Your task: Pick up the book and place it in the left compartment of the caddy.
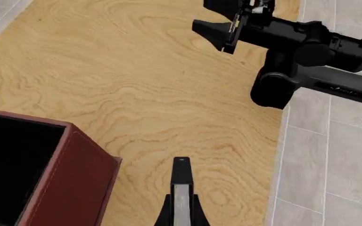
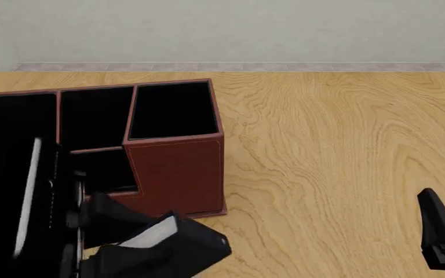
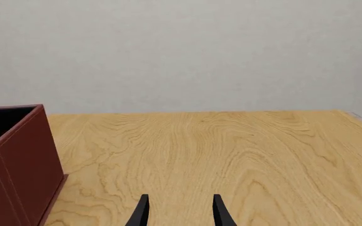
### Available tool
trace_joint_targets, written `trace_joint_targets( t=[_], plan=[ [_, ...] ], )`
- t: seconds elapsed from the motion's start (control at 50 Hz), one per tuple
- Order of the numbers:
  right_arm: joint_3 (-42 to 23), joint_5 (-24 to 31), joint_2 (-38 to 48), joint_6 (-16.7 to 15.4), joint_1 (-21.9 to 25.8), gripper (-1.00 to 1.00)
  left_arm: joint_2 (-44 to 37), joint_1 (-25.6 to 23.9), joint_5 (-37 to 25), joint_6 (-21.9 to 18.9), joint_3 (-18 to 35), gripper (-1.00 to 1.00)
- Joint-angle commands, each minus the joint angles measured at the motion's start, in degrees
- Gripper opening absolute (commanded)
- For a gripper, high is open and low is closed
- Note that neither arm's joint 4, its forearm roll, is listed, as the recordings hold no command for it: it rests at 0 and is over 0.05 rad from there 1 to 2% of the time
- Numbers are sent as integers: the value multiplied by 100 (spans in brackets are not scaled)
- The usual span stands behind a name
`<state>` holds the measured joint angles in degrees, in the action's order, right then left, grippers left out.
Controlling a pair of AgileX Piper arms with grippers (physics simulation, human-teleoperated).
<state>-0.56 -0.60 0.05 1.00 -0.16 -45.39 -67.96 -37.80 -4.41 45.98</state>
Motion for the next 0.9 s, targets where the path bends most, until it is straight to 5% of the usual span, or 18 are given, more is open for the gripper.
trace_joint_targets(
  t=[0.02,0.04,0.1,0.16,0.38,0.42,0.52,0.68,0.76,0.9],
  plan=[
    [-2,6,0,2,2,100,522,243,246,137,697,-100],
    [9,-4,0,3,3,100,635,366,382,-191,677,-100],
    [-9,14,1,12,-1,100,754,539,475,-231,772,-100],
    [-17,23,0,10,0,100,1094,828,827,-684,778,-100],
    [-15,28,0,3,8,100,1527,1204,1109,-692,1092,-100],
    [-7,24,0,1,15,100,1483,1676,1128,-778,1122,-100],
    [-7,28,0,9,11,100,1503,2314,1099,-482,1302,-100],
    [-22,41,0,40,4,100,1718,3310,1062,-577,1353,-100],
    [-9,29,0,42,16,100,1627,4118,689,-7,1516,-100],
    [-16,39,0,56,27,100,1315,4886,296,151,1731,-100]
  ],
)
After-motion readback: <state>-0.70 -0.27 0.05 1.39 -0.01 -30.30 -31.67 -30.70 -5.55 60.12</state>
